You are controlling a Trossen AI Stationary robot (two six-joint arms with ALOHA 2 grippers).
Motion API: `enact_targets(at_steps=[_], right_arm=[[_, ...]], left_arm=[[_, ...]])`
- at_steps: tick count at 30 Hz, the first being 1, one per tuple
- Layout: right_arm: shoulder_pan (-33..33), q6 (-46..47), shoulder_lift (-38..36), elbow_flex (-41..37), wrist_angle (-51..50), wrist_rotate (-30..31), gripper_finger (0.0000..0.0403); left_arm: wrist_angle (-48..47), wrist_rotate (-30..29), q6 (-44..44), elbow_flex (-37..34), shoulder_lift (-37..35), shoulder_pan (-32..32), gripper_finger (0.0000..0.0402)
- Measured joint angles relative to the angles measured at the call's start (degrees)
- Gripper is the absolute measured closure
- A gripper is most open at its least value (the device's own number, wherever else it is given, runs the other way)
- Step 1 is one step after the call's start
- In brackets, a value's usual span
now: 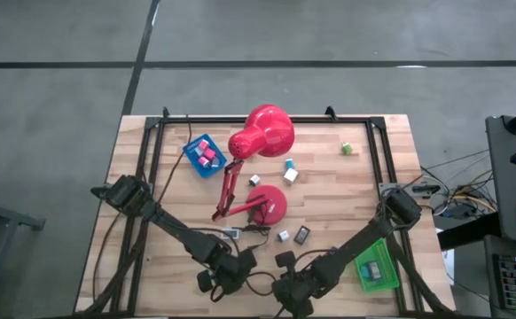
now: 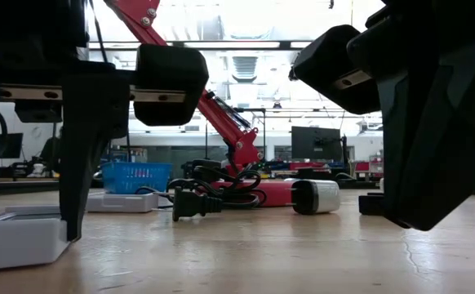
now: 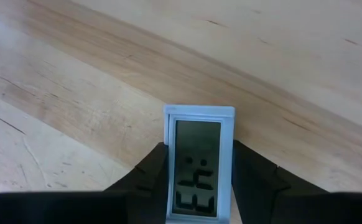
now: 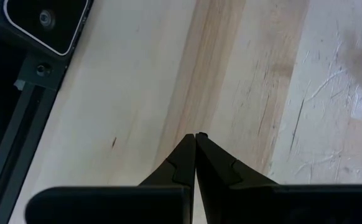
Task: Pick & Place Office items
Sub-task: Put the bottom white digital clock into the green bin
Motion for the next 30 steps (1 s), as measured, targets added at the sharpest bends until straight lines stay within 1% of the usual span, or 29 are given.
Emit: enact_targets(at_steps=[30], right_arm=[[0.0, -0.2, 0.0, 0.0, 0.3, 0.0, 0.0394]], left_arm=[[0.4, 0.0, -1.2, -0.1, 0.0, -0.8, 0.0272]])
